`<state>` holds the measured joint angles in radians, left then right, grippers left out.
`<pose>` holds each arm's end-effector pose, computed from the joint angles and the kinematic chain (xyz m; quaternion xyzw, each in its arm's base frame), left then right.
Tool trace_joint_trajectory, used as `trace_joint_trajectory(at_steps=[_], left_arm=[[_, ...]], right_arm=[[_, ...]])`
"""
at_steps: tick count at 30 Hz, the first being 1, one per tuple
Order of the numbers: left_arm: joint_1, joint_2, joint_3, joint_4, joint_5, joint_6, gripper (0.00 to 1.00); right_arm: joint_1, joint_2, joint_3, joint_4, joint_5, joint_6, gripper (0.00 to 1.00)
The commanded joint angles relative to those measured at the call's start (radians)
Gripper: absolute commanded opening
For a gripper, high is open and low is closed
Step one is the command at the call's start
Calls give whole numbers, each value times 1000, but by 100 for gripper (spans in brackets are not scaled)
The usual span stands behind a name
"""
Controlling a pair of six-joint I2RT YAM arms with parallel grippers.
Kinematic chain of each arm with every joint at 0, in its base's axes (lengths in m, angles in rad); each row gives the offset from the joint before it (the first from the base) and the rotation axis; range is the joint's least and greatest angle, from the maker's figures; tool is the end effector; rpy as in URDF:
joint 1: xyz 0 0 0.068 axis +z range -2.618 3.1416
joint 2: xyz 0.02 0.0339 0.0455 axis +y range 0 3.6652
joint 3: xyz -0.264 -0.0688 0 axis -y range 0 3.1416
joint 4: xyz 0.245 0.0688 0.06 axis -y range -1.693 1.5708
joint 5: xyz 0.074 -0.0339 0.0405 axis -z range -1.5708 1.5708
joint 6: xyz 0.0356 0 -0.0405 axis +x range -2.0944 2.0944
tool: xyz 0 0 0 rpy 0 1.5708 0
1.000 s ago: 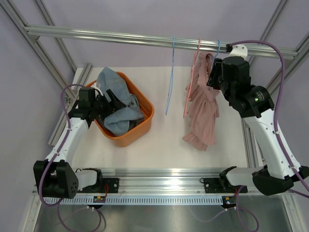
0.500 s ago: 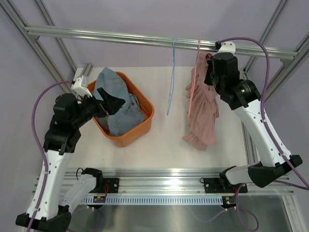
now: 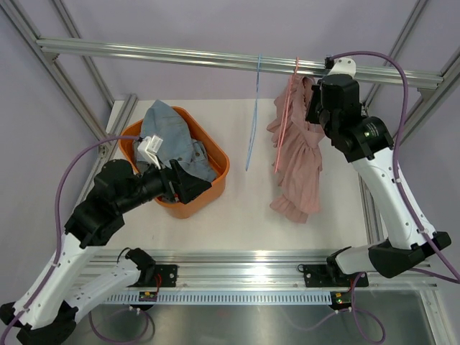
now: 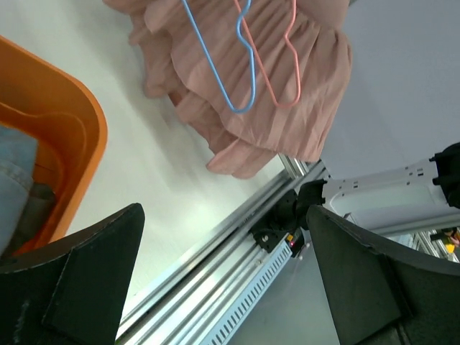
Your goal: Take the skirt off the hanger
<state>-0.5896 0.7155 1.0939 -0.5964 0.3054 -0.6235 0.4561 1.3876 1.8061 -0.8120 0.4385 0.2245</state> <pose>0.1035 -0.0821 0.4096 0.0821 0.7723 -0.4501 0.4407 0.2486 0.1051 0.4867 0.0262 0.8203 0.0104 0.5712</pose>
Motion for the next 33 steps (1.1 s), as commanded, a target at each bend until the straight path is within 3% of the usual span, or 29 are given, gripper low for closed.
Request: trace_joint_trajectory(at_steps=[1,6,20,27,33], left_arm=[[-102,4,-15,44,-86,-21,99],[-295,19,1,17,-277,-21,99],[-713,235,161,-23,-656,-15,99],[-967,475,420,-141,-894,-5,99],[-1128,766,756,-261,-1095,13,99]], right_arm=[[-8,-30,64,71,55,16,0],[-8,-93,56,102,59,15,0],[-7,-213,53,-78,20,82,0],[-8,-288,-1,-211,-23,194,0],[-7,-331,-39,-303,-66,274,0]])
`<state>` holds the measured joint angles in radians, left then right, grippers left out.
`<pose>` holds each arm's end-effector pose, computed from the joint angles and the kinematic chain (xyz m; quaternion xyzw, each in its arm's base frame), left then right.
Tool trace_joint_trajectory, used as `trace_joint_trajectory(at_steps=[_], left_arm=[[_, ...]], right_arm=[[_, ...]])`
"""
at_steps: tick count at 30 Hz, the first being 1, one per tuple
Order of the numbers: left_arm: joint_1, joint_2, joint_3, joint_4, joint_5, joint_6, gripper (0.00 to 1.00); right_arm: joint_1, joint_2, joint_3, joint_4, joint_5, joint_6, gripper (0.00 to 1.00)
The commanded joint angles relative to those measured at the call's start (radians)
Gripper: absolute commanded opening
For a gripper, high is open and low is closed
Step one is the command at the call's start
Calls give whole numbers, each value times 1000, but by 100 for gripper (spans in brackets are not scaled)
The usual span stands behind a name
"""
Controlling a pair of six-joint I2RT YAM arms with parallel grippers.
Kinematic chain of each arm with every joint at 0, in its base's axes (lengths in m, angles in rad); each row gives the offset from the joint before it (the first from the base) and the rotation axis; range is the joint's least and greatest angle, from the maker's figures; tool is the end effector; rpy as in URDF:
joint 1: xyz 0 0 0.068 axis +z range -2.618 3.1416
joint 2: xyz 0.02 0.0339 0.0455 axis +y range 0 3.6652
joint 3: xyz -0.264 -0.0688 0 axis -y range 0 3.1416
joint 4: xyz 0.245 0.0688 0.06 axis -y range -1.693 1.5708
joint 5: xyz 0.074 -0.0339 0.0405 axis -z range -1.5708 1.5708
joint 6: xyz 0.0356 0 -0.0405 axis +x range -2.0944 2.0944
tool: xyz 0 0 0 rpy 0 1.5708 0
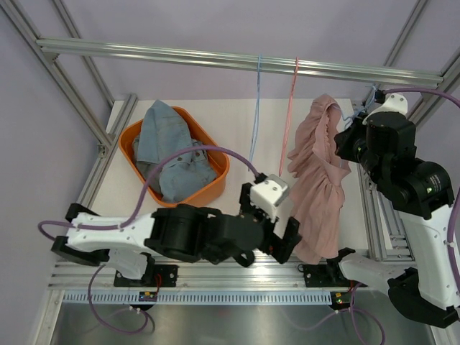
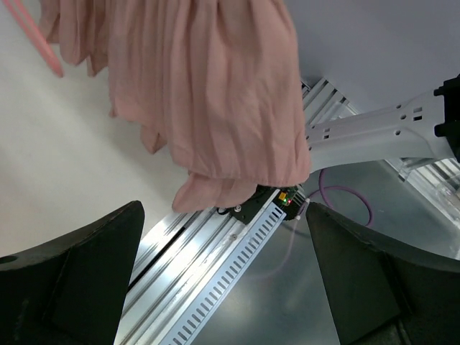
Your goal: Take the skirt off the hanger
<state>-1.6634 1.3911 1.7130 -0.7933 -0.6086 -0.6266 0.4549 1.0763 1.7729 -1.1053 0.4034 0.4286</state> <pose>-0.0055 -0.2789 0.4608 0.2671 0.7842 -0.3484 0.4385 0.1338 0.0499 0.5067 0.0992 0.8203 0.0785 0.5577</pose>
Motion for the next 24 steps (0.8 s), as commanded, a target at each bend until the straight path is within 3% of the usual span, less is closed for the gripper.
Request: trace_joint_trajectory(at_steps=[1,5,9,24], left_arm=[[-59,130,175,-93,-195,21,99],[-65,320,361,-156,-210,48,99],[-65,396,486,-172,-194,82,99],[-52,454,468,-32,-103,102,99]], right_arm=[[-7,-21,-4,-31,-38,81,0],[-7,-9,8,-85,-86,116,0],[-7,-3,31,-126,-115,136,0],[-7,-1,66,-131,-182,174,0]])
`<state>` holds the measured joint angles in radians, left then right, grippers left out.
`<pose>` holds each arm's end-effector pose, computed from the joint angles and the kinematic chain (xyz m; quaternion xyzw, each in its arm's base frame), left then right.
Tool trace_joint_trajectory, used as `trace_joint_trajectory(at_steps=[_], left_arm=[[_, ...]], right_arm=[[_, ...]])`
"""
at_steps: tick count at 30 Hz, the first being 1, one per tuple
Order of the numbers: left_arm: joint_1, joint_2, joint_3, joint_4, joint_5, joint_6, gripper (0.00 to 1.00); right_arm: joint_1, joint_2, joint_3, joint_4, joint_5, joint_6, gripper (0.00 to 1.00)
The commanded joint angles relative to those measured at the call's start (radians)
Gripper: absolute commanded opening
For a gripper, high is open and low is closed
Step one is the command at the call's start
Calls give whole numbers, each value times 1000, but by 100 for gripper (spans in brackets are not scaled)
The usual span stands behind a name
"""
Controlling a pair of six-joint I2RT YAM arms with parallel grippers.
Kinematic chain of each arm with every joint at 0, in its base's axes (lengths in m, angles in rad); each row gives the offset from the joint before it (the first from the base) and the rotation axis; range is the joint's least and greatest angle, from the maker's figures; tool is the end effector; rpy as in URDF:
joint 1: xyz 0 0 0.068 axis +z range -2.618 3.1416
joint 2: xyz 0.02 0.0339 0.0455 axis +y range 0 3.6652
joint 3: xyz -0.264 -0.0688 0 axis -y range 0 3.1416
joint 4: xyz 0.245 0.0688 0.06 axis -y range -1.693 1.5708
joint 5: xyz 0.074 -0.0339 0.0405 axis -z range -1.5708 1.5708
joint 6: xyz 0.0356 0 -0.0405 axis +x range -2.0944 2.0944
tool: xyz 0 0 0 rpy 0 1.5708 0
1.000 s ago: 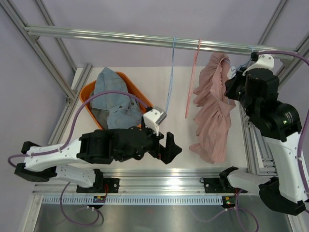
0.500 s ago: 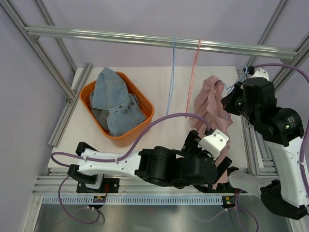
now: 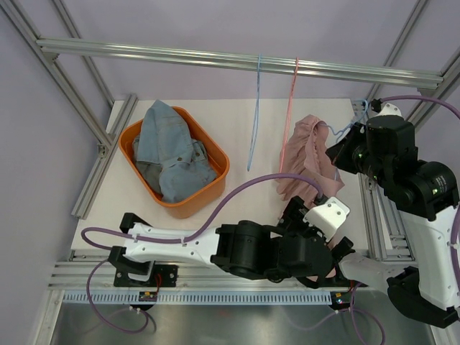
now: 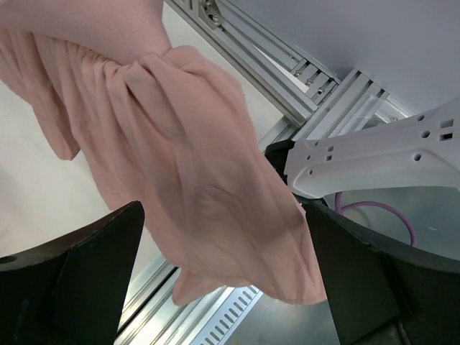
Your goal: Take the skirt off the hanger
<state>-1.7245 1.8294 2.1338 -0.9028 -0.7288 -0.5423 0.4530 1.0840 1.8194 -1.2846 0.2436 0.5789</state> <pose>-0.0357 -0.3854 0.4427 0.3221 0.7787 -0.2620 0.4704 0.1211 0.0494 0.4990 0.1138 0.8604 0.1472 0.4744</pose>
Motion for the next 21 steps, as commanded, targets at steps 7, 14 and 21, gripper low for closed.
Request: trace_joint_trajectory(at_steps=[7,14,21], left_arm=[[65,47,25,82,80,-2,99],[69,30,-54,70,78,-36,12],[20,-81,-284,130,51,-122,0]], right_arm=[[-5,-19,18,54,-24,27,0],[-5,-4,38,59,5,29,0],[-5,66,144,47,65,39,0]])
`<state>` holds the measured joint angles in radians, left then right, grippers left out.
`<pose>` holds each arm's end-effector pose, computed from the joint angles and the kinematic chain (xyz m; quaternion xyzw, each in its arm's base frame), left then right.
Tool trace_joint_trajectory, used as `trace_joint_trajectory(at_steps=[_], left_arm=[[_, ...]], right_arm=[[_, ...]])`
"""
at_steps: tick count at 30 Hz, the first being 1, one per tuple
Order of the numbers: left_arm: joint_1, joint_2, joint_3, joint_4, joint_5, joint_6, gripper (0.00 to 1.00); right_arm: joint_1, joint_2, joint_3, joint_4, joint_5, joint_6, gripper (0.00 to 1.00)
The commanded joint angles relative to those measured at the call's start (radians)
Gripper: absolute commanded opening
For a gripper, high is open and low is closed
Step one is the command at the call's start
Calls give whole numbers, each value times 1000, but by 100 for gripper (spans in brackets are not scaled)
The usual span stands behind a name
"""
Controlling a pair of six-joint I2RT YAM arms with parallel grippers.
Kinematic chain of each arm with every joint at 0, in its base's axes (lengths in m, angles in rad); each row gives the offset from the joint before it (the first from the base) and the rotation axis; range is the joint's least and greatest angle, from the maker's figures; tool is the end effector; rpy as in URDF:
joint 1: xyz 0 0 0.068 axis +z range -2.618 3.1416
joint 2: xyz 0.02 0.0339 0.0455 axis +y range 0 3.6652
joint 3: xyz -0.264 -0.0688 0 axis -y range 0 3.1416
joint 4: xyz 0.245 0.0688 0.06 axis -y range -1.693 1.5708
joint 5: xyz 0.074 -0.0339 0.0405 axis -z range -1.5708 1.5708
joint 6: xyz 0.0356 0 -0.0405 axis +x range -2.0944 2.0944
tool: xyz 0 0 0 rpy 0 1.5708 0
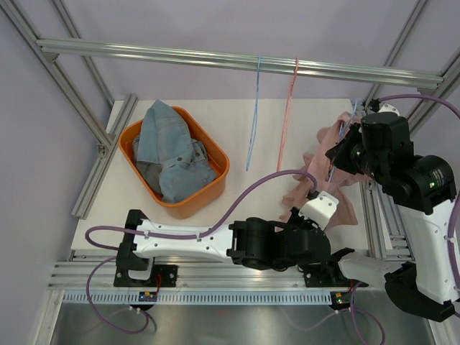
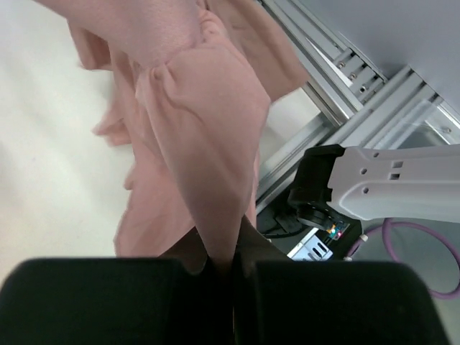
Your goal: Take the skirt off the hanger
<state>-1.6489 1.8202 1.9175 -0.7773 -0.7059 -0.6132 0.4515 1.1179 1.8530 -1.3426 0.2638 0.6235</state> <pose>-0.0083 -0.4024 0.3893 0.2898 0.8095 -0.2330 0.4544 0.1255 0.0505 0.4978 0.1362 0.8701 0.1350 0.4541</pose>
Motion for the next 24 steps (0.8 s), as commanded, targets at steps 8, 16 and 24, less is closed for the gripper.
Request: trace_joint_trajectory(at_steps=[8,16,24], left_arm=[[-150,-174,-225,-11,-59,-163,0],[-258,-285,-366,-122,-178,-344,0],[-391,-263,-365,-11,-207,-315,0]], right_arm=[[-4,131,282,43,90,16,0],[-4,154,296,25,147,13,0],[-4,149,236,60,158,50,0]])
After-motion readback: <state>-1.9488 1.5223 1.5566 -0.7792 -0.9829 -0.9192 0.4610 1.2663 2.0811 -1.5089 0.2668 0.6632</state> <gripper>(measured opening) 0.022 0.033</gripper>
